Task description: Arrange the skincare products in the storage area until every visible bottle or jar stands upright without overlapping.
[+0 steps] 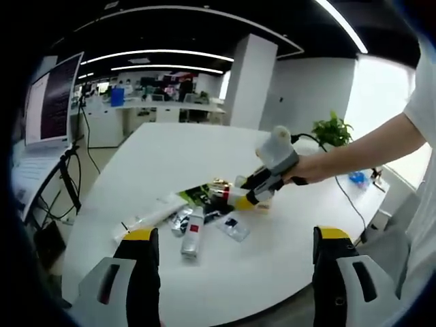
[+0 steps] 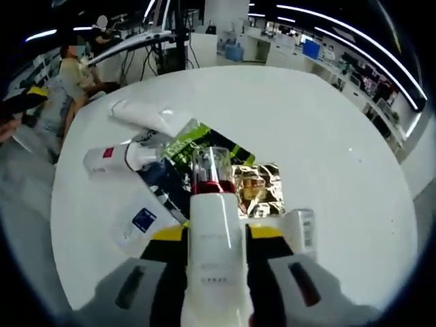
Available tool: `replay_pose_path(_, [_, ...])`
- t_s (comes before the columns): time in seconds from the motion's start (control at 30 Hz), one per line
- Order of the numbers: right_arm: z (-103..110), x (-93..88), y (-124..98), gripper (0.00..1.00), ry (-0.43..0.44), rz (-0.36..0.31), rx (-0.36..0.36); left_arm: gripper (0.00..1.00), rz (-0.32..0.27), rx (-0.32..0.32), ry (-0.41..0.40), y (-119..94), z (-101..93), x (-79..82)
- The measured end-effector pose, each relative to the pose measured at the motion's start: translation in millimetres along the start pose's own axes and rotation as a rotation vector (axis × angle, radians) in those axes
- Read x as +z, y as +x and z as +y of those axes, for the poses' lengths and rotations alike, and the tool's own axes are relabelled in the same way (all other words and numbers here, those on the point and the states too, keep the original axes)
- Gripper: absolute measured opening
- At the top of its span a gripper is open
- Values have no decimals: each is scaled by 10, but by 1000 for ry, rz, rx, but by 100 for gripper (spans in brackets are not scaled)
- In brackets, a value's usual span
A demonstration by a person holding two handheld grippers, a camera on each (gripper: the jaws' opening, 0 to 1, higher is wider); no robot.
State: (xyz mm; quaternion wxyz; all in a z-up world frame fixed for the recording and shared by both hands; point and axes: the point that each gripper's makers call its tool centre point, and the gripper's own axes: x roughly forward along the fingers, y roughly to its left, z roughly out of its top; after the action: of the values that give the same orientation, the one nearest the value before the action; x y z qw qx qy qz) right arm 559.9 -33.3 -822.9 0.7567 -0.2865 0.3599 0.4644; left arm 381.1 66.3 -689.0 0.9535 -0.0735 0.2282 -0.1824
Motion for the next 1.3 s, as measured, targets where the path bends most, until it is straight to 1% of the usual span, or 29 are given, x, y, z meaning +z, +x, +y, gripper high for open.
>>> replay_pose_path(0.07, [6, -20, 14, 32, -3, 9, 2, 92, -1, -1, -1, -1, -1, -3])
replay_pose_path(0.1, [-7, -49, 22, 32, -17, 24, -7, 92, -1, 0, 0, -2, 0, -5])
replay_pose_path(0.23, [-1, -54, 26, 31, -32, 26, -5, 92, 2, 0, 3, 0, 3, -14])
replay_pose_path(0.4, [-3, -58, 32, 31, -30, 24, 4, 92, 1, 0, 3, -1, 256, -148])
replay_pose_path(0.47, [2, -60, 29, 31, -29, 25, 3, 91, 1, 1, 3, 0, 315, -184])
replay_pose_path(0.67, [10, -63, 20, 30, -36, 29, -1, 91, 2, 1, 7, 5, 342, -210])
replay_pose_path(0.77, [12, -66, 15, 30, -46, 24, -13, 91, 1, 2, 9, 8, 338, -212])
replay_pose_path(0.83, [11, -69, 11, 29, -34, 22, -19, 91, 1, 4, 10, 10, 307, -197])
replay_pose_path(0.97, [46, -81, -5, 29, 5, 12, -9, 91, 2, 5, 15, 12, 232, -162])
replay_pose_path(1.3, [144, -210, -148, 29, 25, -6, -10, 91, 0, 5, 26, 14, -13, -24])
